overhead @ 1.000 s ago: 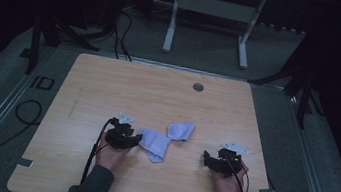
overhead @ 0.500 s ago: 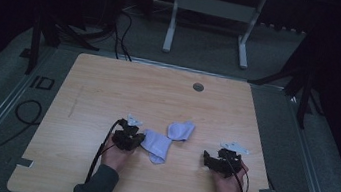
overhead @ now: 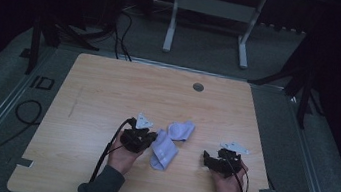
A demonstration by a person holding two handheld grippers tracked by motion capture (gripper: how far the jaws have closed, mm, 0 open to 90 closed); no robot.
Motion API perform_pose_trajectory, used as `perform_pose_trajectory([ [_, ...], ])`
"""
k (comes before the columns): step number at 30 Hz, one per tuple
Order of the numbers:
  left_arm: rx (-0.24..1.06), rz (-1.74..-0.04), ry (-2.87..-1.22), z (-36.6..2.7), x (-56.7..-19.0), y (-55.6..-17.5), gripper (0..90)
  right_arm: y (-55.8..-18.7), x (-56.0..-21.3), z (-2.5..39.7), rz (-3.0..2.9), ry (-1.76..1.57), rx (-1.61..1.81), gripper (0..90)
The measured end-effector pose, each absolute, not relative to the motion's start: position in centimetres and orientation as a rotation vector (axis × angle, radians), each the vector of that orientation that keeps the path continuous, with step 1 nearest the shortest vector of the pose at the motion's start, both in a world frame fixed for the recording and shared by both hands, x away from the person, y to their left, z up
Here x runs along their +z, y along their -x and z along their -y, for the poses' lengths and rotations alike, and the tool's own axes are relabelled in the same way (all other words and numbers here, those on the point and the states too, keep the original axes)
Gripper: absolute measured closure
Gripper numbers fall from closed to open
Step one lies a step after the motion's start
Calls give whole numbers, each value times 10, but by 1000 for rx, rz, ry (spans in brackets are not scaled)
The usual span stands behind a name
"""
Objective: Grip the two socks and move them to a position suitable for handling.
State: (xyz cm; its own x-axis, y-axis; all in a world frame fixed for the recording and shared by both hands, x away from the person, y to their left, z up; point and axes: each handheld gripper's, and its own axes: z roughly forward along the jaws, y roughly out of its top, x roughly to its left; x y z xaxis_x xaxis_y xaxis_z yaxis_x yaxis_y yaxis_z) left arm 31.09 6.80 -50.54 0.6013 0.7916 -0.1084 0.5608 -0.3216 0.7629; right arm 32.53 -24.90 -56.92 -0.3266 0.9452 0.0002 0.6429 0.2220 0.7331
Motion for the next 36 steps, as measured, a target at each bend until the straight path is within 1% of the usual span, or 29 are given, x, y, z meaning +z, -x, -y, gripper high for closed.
perform_pose_trajectory([
  [10,303,-946,-2032,-41,-502,-291,868,-325,-569,249,-2054,-1456,896,172],
  [14,266,-895,-2066,-26,-509,-282,863,-325,-569,249,-2054,-1456,896,172],
  [17,217,-877,-2118,-14,-525,-276,853,-325,-569,249,-2055,-1456,897,172],
  [18,195,-870,-2131,-11,-529,-276,844,-325,-569,249,-2054,-1457,897,172],
  [19,195,-870,-2131,-11,-529,-276,824,-325,-569,249,-2054,-1457,898,172],
  [21,143,-854,-2157,-7,-535,-275,773,-325,-569,249,-2056,-1455,896,172],
  [22,96,-845,-2160,-5,-540,-273,766,-325,-569,249,-2055,-1455,897,172],
  [25,70,-840,-2158,-3,-543,-271,743,-325,-569,249,-2056,-1455,897,172],
  [30,79,-817,-2162,-1,-543,-269,668,-325,-569,249,-2056,-1455,897,172],
  [36,110,-837,-2156,-7,-543,-270,632,-325,-569,249,-2056,-1454,896,173],
])
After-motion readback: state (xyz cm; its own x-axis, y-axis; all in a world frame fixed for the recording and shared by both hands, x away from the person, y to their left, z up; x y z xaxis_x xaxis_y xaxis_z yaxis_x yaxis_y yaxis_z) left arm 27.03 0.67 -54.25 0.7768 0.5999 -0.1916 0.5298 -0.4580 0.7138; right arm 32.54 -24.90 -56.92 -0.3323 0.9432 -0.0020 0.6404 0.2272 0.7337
